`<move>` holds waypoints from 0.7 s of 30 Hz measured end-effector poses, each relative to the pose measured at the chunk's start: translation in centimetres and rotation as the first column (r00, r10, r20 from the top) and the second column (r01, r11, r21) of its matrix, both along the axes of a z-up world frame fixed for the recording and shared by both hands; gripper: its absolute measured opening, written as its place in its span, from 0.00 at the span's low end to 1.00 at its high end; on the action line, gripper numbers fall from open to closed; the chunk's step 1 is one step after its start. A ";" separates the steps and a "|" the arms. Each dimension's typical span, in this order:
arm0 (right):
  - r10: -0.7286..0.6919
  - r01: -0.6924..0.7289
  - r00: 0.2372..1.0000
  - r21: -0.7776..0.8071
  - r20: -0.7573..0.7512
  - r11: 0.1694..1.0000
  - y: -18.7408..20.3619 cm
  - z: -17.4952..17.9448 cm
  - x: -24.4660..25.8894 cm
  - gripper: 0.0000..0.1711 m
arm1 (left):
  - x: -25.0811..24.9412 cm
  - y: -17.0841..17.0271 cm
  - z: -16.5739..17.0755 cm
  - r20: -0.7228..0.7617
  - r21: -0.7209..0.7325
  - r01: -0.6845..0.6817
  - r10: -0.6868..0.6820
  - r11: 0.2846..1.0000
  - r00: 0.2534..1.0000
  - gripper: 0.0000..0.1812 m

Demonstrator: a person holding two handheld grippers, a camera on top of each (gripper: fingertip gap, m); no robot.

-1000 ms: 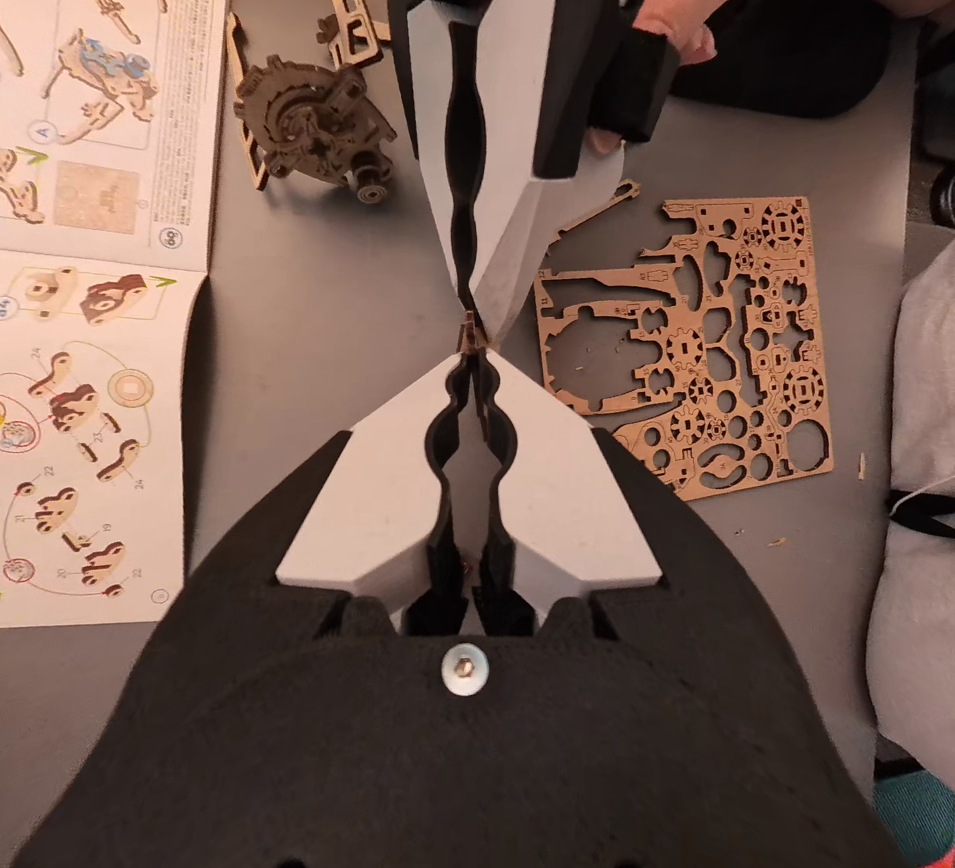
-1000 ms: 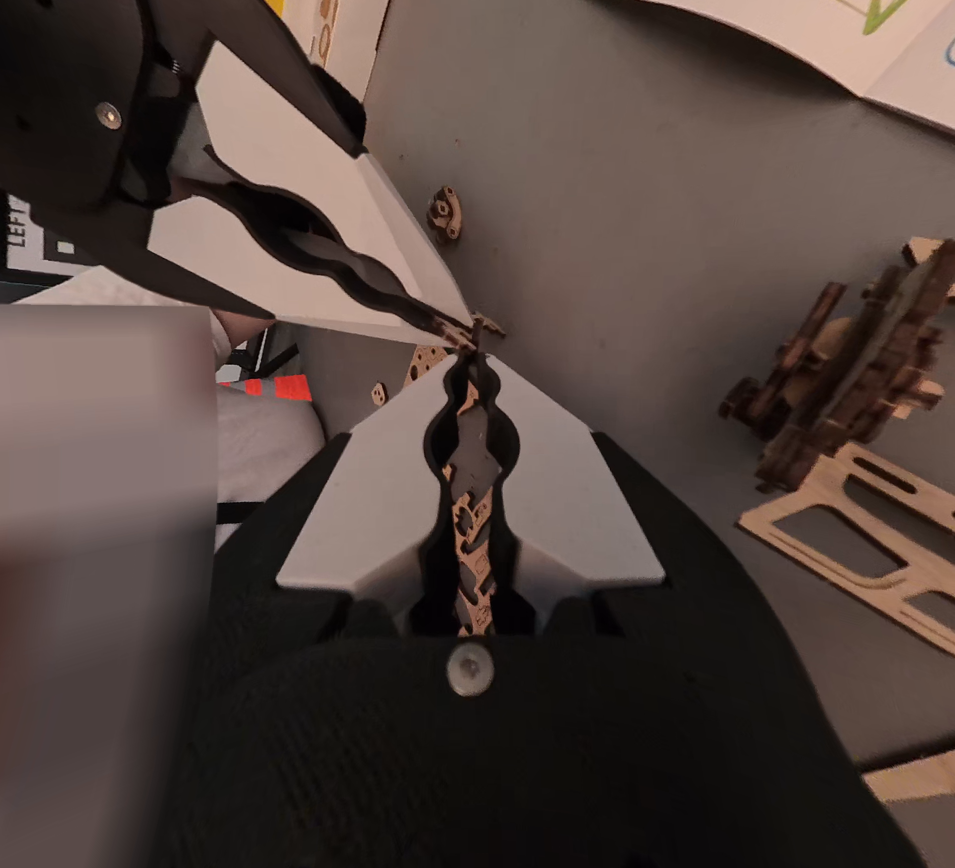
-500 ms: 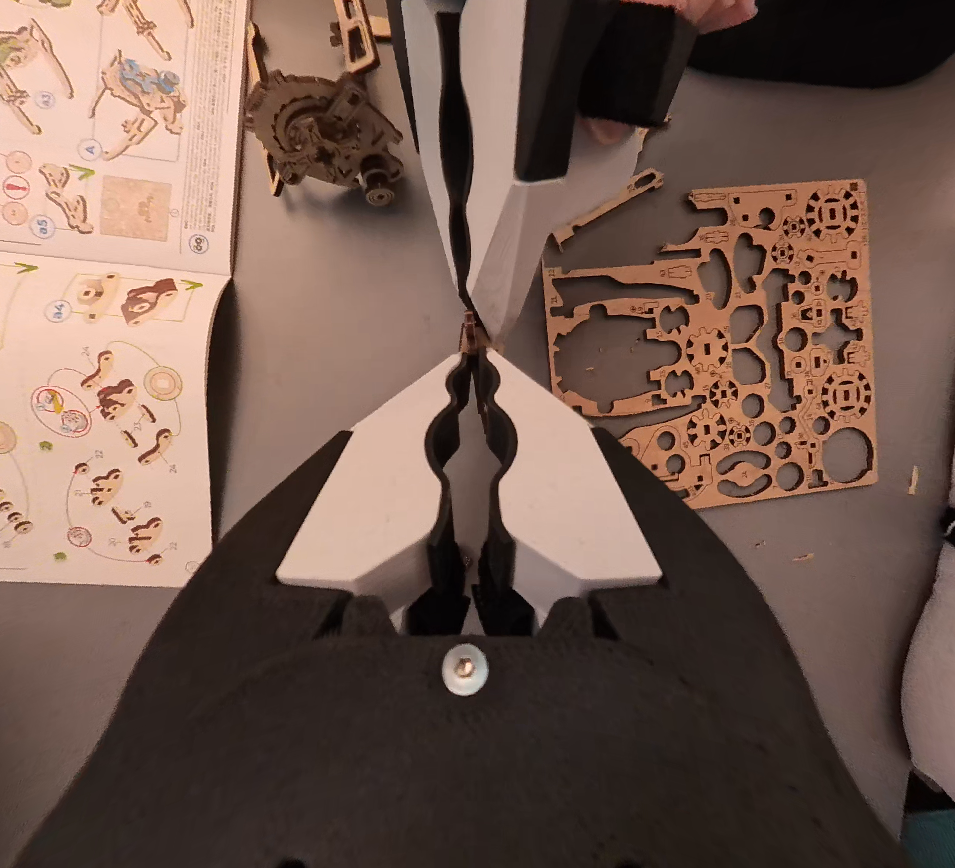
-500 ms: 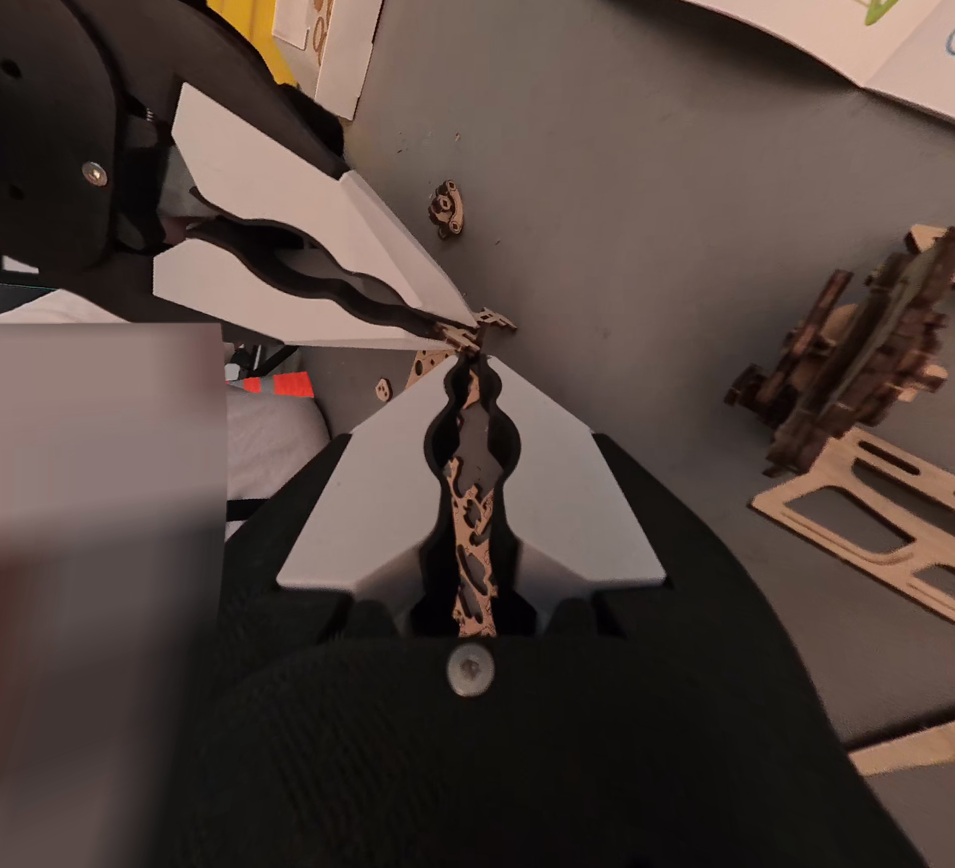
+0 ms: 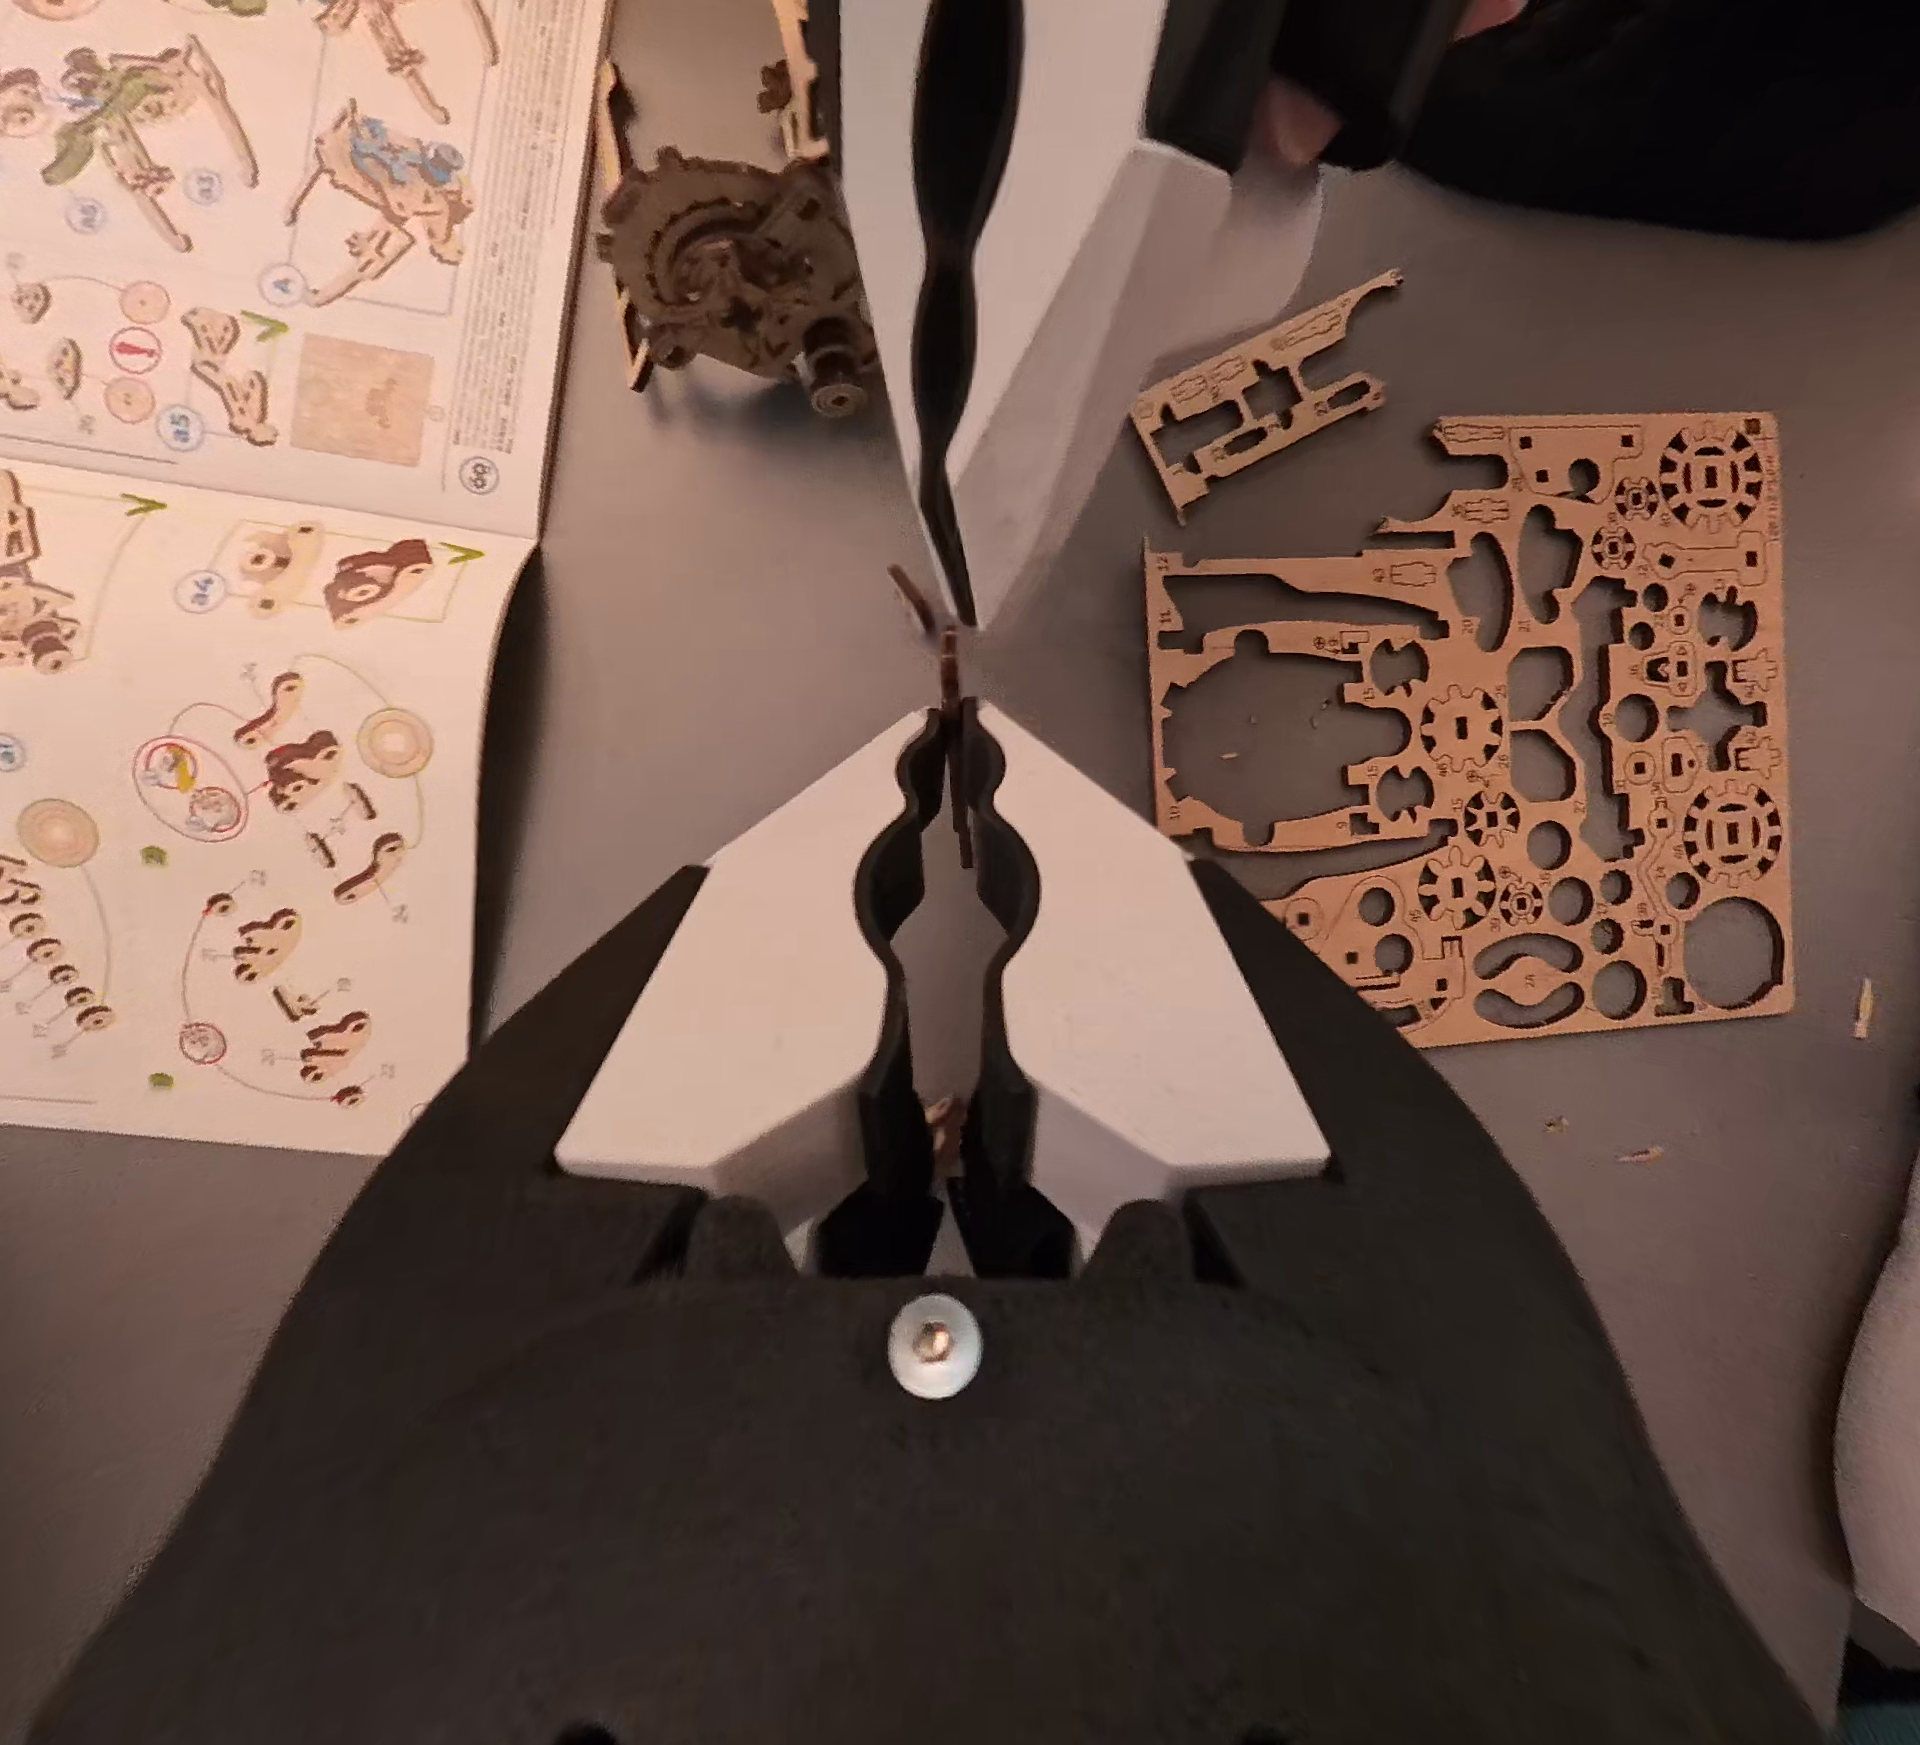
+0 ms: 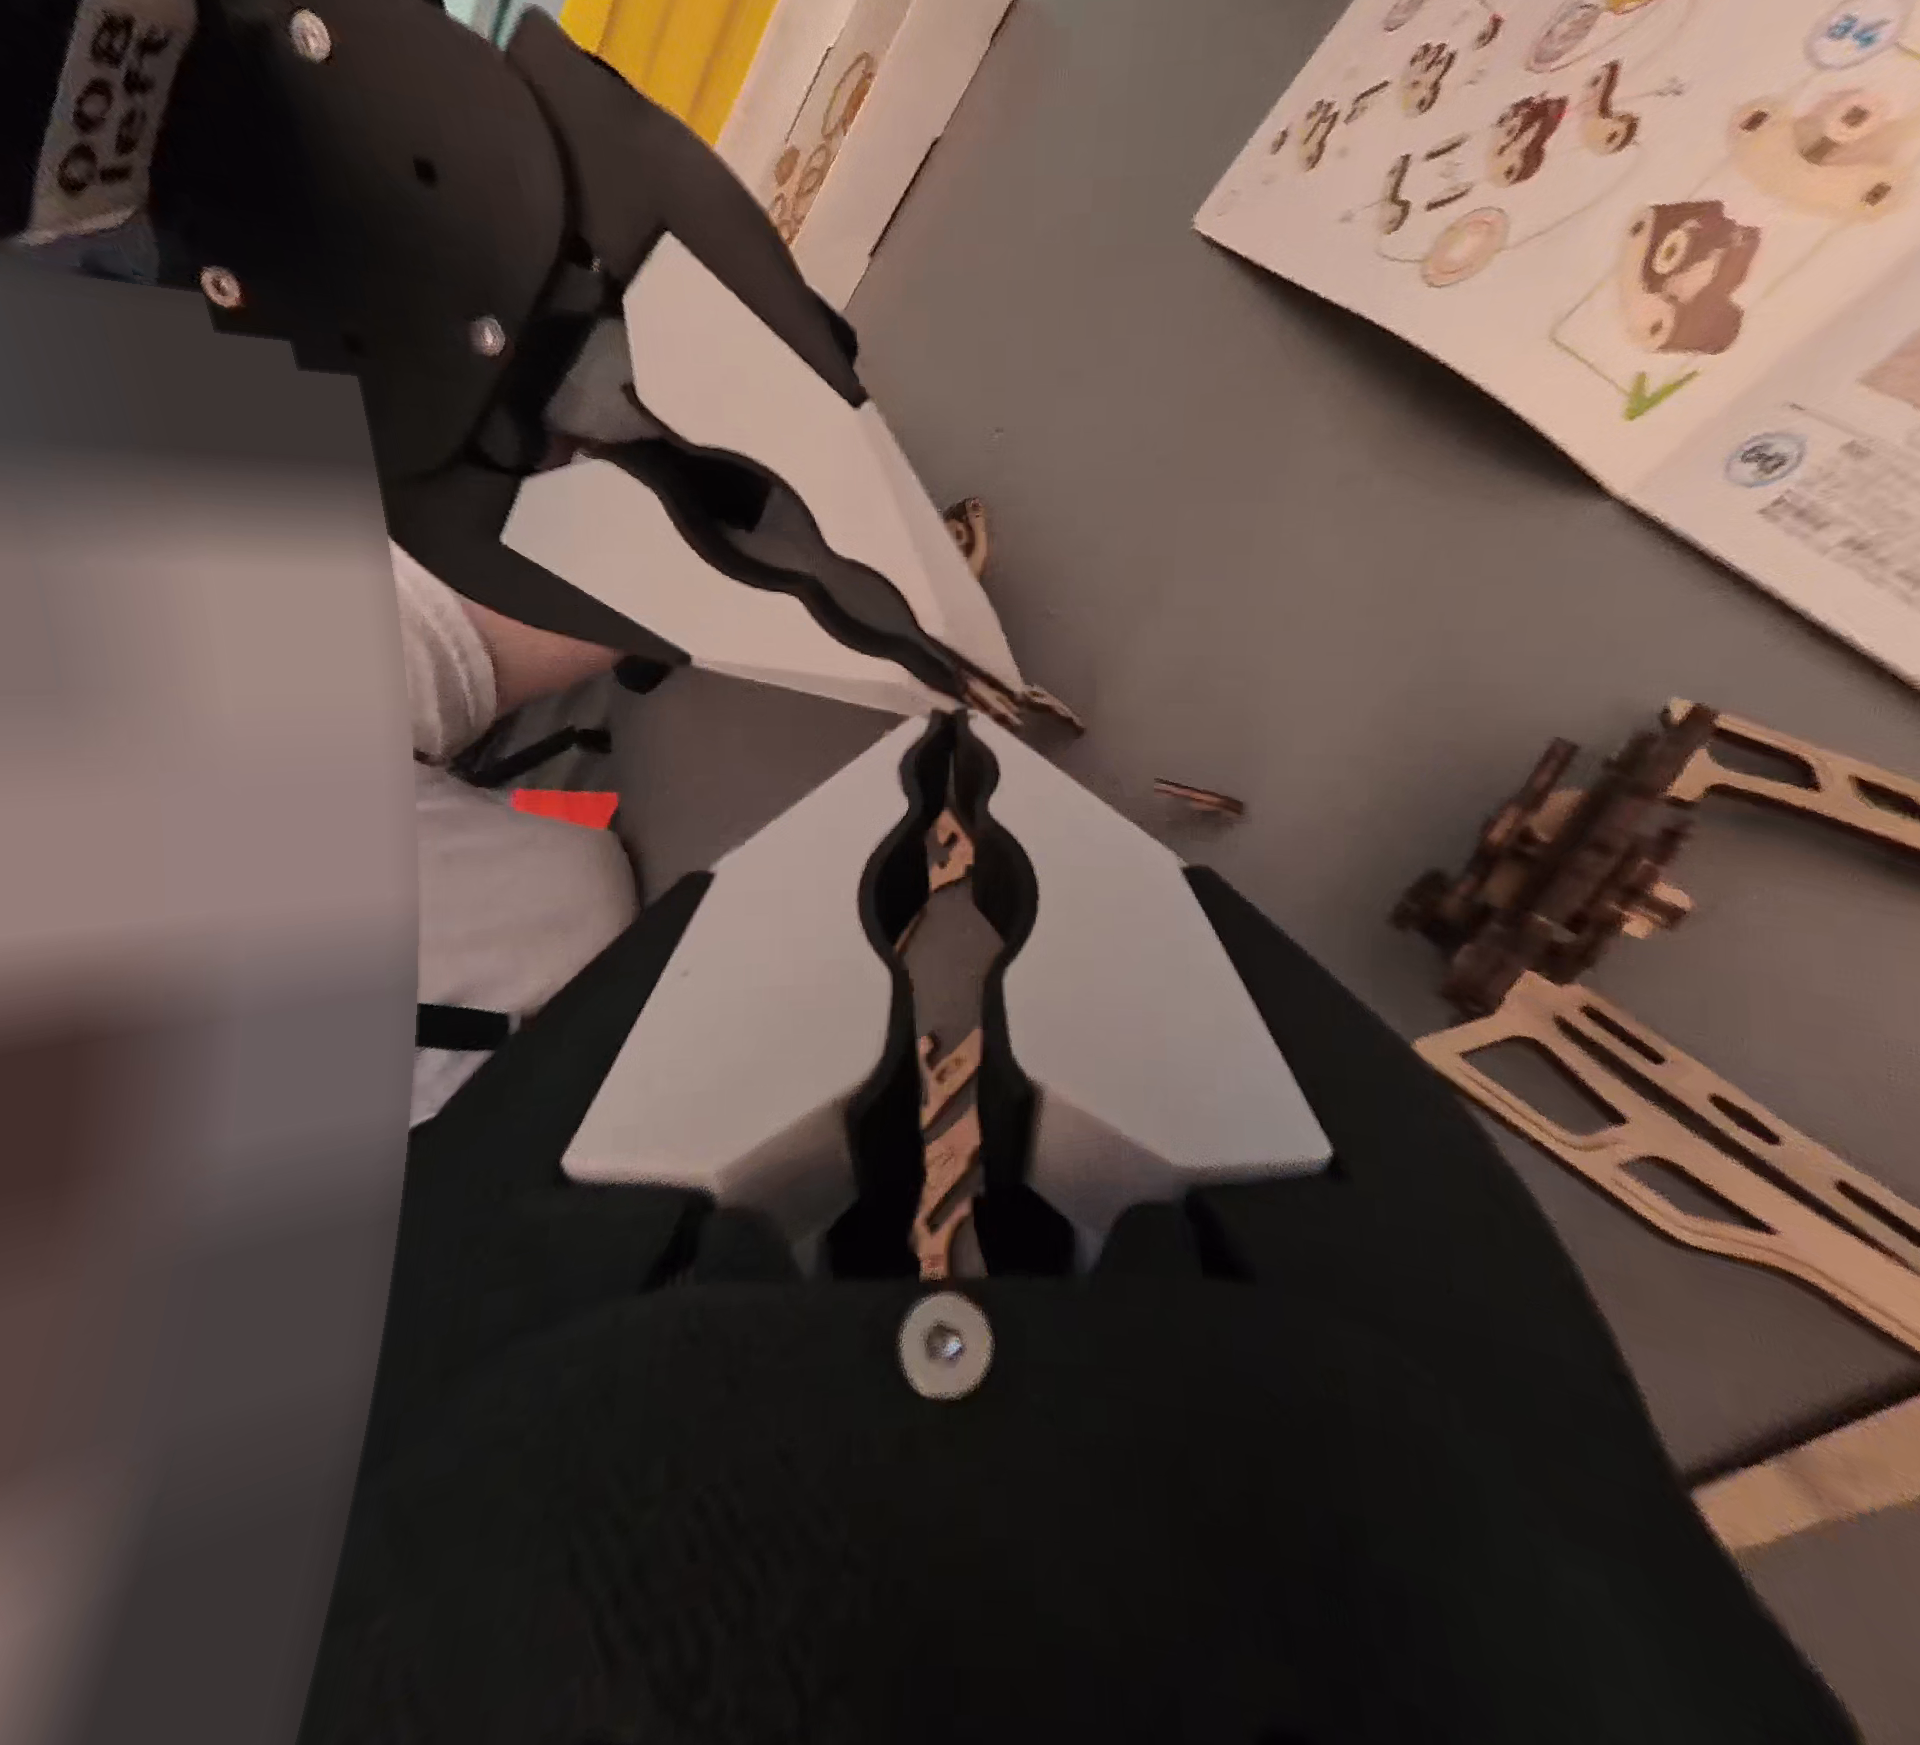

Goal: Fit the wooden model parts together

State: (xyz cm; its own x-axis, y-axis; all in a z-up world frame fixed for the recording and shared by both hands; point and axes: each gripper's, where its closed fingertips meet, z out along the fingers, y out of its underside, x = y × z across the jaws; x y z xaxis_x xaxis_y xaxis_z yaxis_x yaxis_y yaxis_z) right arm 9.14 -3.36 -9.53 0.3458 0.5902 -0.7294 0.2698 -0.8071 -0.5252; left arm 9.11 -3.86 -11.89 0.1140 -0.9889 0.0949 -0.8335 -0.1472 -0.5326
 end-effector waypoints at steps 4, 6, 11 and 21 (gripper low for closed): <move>-0.064 0.047 0.995 0.200 0.081 0.979 1.9 -0.4 0.7 0.00 | -0.3 0.6 0.3 0.012 -0.003 -0.019 0.020 1.000 1.000 0.00; -0.129 0.091 0.987 0.340 0.092 0.936 3.1 0.4 1.4 0.00 | -0.6 1.1 0.4 0.016 -0.004 -0.036 0.036 0.999 0.999 0.00; -0.217 0.179 0.976 0.565 0.000 0.805 3.8 4.8 2.2 0.13 | -1.1 1.9 1.4 0.042 -0.009 -0.067 0.067 0.998 0.997 0.00; -0.069 -0.120 0.944 0.527 0.324 0.842 1.1 0.8 2.9 0.10 | -2.5 1.9 3.2 0.054 -0.007 -0.044 0.044 0.999 0.998 0.00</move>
